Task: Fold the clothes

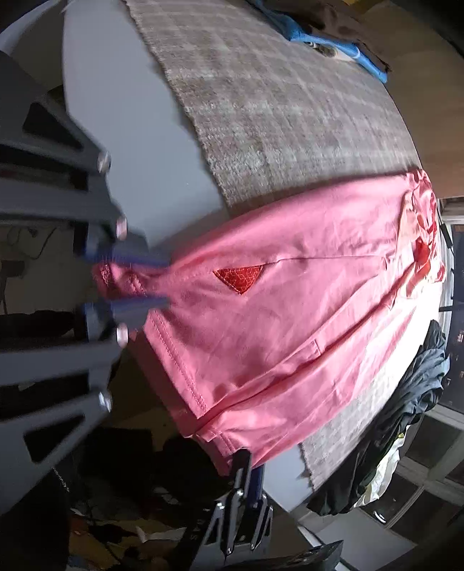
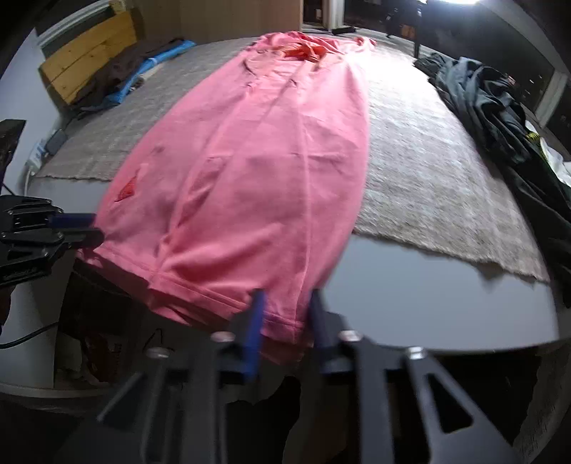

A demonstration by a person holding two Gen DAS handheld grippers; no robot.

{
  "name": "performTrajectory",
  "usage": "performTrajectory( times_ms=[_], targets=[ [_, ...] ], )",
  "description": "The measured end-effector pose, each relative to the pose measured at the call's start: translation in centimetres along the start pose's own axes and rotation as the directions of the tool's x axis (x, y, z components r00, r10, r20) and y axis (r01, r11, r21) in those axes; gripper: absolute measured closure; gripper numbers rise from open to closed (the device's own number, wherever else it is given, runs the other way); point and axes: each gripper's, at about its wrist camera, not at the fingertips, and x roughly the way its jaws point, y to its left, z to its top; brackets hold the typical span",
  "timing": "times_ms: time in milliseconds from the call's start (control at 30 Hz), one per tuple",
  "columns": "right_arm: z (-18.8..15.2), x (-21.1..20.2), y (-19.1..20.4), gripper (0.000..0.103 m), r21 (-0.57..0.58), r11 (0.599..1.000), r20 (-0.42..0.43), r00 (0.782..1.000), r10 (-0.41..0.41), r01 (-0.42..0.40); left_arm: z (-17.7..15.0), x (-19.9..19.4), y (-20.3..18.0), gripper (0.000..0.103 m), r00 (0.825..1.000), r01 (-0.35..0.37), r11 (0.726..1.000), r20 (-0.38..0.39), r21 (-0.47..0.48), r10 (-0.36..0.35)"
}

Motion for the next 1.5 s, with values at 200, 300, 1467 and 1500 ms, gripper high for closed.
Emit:
performTrajectory(
  times_ms=[200,300,1467,1500],
  targets=[
    [1.5,0.6,-2.8,0.098,0.219,0.951,-0.018,0.973,0.229,-0.220,0.7,-0.5,1.7,0.098,0.995,0.098,0.993,-0.006,-0.062,-0.098],
    [2.8,-1.0,-5.5,0.098,0.330,0.883,0.042,0.939,0.341,-0.335,2.2,-2.1,3.2,0.098,0.989,0.151,0.982,0.006,-0.110,-0.151],
    [27.0,8.4,-10.7,0.081,0.047,0.991,0.009,0.992,0.122,-0.123,25.6,5.3,7.9,0.082,0.998,0.051,0.997,0.038,0.056,-0.053],
    [27.5,7.7,-11.4,0.081,0.057,0.993,0.033,0.994,0.100,-0.101,26.0,4.8,8.3,0.082,0.997,0.053,0.997,0.056,0.053,-0.056]
  ],
)
